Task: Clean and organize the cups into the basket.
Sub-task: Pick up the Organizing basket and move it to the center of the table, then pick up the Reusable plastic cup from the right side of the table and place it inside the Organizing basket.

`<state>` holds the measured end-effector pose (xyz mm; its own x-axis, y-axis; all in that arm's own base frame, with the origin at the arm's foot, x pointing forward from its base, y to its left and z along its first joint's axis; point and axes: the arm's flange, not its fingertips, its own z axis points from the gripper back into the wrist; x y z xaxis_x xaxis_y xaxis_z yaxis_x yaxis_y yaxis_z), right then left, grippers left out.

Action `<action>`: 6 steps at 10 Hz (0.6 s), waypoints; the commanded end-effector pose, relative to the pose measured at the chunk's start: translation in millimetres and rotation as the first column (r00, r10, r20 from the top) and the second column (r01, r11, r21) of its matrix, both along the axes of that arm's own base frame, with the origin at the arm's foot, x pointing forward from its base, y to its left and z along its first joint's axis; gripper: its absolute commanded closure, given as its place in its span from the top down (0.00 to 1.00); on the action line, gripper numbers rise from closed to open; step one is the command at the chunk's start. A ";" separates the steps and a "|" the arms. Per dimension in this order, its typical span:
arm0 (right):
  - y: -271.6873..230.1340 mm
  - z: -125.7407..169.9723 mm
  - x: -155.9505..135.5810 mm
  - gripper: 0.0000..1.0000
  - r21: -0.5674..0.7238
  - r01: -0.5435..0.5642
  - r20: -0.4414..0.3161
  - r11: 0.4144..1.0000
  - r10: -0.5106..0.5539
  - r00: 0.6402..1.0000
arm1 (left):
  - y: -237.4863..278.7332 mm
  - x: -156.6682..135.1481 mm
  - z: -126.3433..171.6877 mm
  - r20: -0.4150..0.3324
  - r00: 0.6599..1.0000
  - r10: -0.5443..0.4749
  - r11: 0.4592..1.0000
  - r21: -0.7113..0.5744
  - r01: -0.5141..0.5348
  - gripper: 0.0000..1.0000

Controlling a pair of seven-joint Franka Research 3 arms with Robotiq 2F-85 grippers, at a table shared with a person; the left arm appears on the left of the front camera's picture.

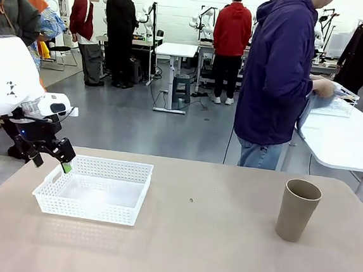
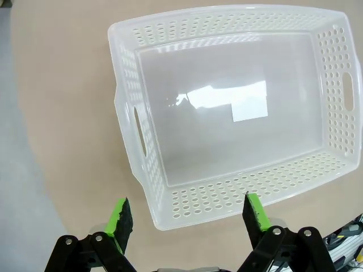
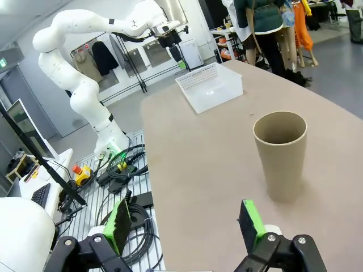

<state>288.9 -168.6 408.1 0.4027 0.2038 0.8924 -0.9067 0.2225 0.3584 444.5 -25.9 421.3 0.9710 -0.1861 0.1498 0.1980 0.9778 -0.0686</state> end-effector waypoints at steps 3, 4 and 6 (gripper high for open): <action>14.6 -38.6 25.2 1.00 -0.093 -0.041 0.159 0.995 0.055 0.986 | 11.3 -22.1 -1.3 0.079 0.997 0.015 0.999 0.027 -0.017 1.00; 18.1 -51.2 33.3 1.00 -0.110 -0.034 0.176 0.993 0.053 0.983 | 10.4 -24.7 0.1 0.097 0.995 0.012 0.999 0.041 -0.016 1.00; 18.5 -76.6 49.7 1.00 -0.118 -0.025 0.197 0.993 0.048 0.979 | 7.8 -29.8 -3.6 0.097 0.995 0.005 0.999 0.044 -0.009 1.00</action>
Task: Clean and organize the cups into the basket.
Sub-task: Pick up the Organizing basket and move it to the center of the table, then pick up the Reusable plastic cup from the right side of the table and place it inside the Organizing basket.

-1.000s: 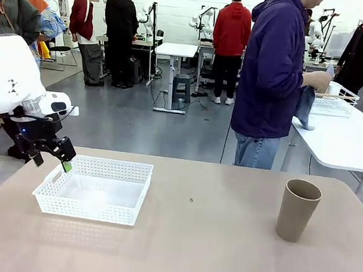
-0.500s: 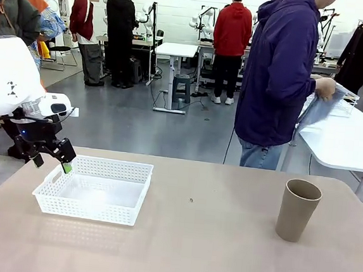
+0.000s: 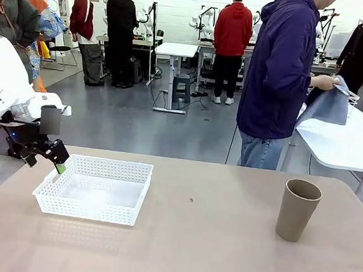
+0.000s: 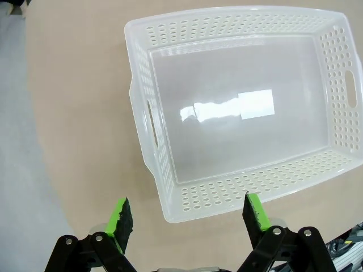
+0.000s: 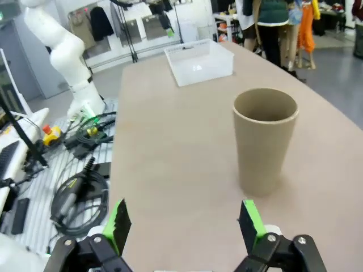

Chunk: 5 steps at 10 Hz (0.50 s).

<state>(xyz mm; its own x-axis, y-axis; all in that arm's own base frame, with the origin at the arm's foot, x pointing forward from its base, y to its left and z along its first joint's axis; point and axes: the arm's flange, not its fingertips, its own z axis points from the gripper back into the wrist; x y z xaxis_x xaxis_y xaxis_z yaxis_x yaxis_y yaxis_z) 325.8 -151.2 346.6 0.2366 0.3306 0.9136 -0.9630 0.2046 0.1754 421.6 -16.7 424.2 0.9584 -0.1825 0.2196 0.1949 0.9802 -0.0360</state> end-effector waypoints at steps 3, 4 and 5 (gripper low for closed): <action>-0.6 -45.7 41.9 1.00 0.015 -0.005 0.053 1.000 0.005 0.999 | -0.1 -2.7 -1.7 0.004 1.000 0.000 1.000 0.001 0.000 1.00; 2.6 -55.0 52.2 1.00 0.011 -0.029 0.054 1.000 0.028 0.998 | -0.1 -2.7 -1.7 0.004 1.000 0.000 1.000 0.001 0.000 1.00; 4.9 -61.5 58.3 1.00 0.004 -0.037 0.048 0.999 0.037 0.998 | -0.1 -2.7 -1.7 0.004 1.000 0.000 1.000 0.001 0.000 1.00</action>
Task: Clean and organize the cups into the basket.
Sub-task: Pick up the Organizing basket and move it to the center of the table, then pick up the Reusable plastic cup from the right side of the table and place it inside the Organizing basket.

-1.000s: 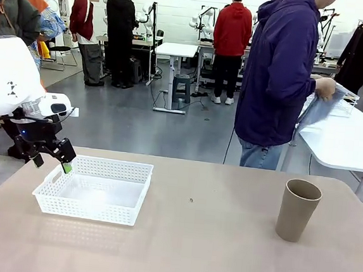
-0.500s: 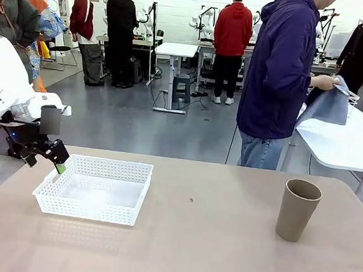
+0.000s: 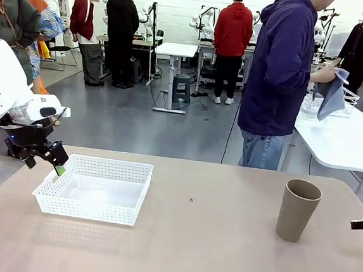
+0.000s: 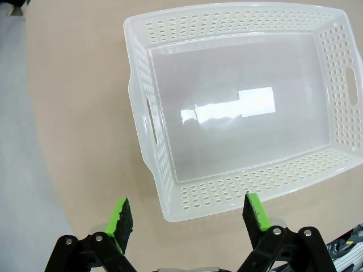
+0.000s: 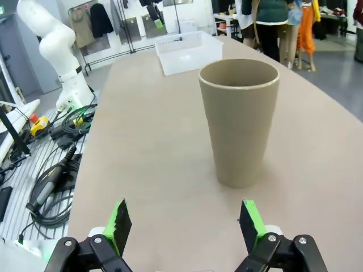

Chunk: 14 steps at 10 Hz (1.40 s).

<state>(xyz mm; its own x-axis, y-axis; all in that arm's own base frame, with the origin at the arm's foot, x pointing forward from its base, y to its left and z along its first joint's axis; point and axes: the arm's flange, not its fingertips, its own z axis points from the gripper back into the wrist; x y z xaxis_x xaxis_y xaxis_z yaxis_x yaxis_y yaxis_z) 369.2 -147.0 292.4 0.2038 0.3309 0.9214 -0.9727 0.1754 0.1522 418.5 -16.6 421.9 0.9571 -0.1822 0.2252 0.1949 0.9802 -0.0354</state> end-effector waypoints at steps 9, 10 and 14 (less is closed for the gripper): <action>5.0 -10.5 14.3 1.00 -0.006 -0.027 -0.014 1.000 0.027 1.000 | -0.2 0.4 0.7 -0.002 1.000 0.000 1.000 0.001 0.000 1.00; 6.0 -12.1 18.0 1.00 -0.006 -0.012 -0.011 1.000 0.012 1.000 | 0.4 0.1 0.1 0.000 1.000 0.001 1.000 -0.002 -0.001 1.00; 37.5 -13.9 38.0 1.00 -0.006 0.039 0.185 0.999 -0.037 0.982 | 0.0 5.2 -25.1 -0.010 1.000 -0.005 0.994 0.107 0.006 1.00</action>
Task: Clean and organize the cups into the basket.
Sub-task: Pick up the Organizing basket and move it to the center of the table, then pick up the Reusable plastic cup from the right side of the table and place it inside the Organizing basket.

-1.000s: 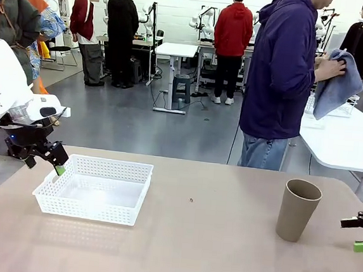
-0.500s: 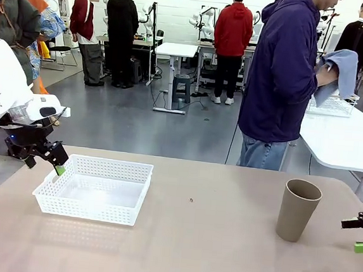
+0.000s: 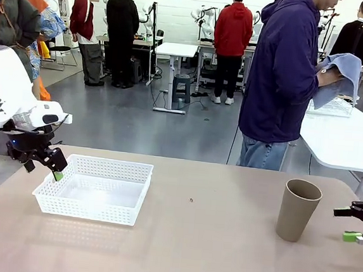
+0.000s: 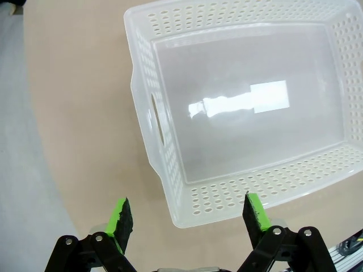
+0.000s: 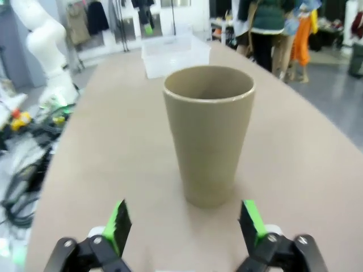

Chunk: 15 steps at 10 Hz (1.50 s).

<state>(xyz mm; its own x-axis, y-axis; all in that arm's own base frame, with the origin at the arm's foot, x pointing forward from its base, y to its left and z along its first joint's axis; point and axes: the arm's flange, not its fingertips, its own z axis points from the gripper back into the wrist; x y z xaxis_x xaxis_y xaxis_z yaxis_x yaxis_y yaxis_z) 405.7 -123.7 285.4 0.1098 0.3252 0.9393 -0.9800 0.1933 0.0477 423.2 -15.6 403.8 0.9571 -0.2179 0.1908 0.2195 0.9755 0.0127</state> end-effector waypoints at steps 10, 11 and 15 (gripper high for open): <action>62.6 -52.5 52.6 1.00 -0.006 0.004 0.022 1.000 -0.004 1.000 | 0.7 3.3 -15.8 0.011 1.000 0.011 0.998 0.055 -0.012 1.00; 65.4 -53.2 54.9 1.00 -0.003 0.000 0.024 1.000 0.000 1.000 | 1.0 5.4 -17.9 0.010 1.000 0.013 0.998 0.059 -0.013 1.00; 80.9 -49.2 58.9 1.00 0.025 -0.027 0.031 0.999 0.026 0.999 | 3.4 9.3 -28.6 -0.006 1.000 0.021 0.996 0.086 -0.020 1.00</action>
